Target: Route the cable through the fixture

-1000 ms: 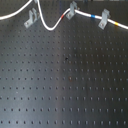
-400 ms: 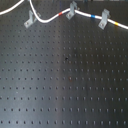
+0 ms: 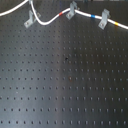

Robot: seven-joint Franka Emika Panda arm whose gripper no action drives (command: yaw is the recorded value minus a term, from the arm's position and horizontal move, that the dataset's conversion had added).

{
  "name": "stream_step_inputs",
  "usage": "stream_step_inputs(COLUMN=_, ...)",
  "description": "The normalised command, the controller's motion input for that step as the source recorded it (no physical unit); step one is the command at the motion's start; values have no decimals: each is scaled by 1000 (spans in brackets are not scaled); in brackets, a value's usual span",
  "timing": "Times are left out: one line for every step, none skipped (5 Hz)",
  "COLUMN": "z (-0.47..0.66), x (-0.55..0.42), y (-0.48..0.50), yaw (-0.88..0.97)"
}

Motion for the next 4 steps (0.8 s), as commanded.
stream_step_inputs(z=188, x=-165, y=72, yaw=160)
stream_step_inputs(z=384, x=-15, y=185, yaw=260)
stream_step_inputs(z=609, x=126, y=202, yaw=140)
stream_step_inputs(z=252, x=49, y=15, yaw=9)
